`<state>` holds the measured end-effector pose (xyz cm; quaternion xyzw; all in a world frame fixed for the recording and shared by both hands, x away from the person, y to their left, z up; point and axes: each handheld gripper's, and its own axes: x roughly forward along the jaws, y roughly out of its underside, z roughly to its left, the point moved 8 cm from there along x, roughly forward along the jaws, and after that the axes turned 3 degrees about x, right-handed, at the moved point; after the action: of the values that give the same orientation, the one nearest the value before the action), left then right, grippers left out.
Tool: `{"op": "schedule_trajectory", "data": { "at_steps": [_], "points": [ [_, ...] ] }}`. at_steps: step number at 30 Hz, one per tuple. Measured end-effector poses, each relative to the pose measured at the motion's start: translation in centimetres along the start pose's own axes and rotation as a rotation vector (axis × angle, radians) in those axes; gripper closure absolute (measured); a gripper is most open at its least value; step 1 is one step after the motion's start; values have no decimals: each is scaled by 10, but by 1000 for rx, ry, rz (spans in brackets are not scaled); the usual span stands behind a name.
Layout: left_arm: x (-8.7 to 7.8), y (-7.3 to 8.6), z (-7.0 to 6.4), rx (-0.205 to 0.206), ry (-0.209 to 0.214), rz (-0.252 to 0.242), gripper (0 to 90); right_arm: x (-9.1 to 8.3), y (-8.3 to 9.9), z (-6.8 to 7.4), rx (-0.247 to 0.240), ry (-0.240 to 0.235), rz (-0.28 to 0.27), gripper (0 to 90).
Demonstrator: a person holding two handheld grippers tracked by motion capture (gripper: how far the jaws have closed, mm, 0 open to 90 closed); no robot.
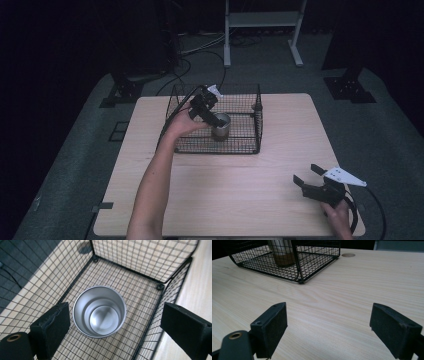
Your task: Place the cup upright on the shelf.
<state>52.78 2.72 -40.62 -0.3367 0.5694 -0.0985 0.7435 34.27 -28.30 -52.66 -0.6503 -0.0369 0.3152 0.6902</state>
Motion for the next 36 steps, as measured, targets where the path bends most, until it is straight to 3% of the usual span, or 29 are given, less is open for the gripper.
{"op": "schedule_trajectory", "data": {
  "at_steps": [17, 21, 36],
  "points": [
    [-31, 9, -31, 38, 0, -68, 76, 0, 0, 0, -4, 8, 4, 137],
    [-38, 12, -40, 37, 1, -102, 76, 0, 0, 0, -5, 12, 5, 137],
    [-59, 33, -61, 38, -15, -158, 74, 1, 0, 0, -9, 19, 5, 137]
  ]
}}
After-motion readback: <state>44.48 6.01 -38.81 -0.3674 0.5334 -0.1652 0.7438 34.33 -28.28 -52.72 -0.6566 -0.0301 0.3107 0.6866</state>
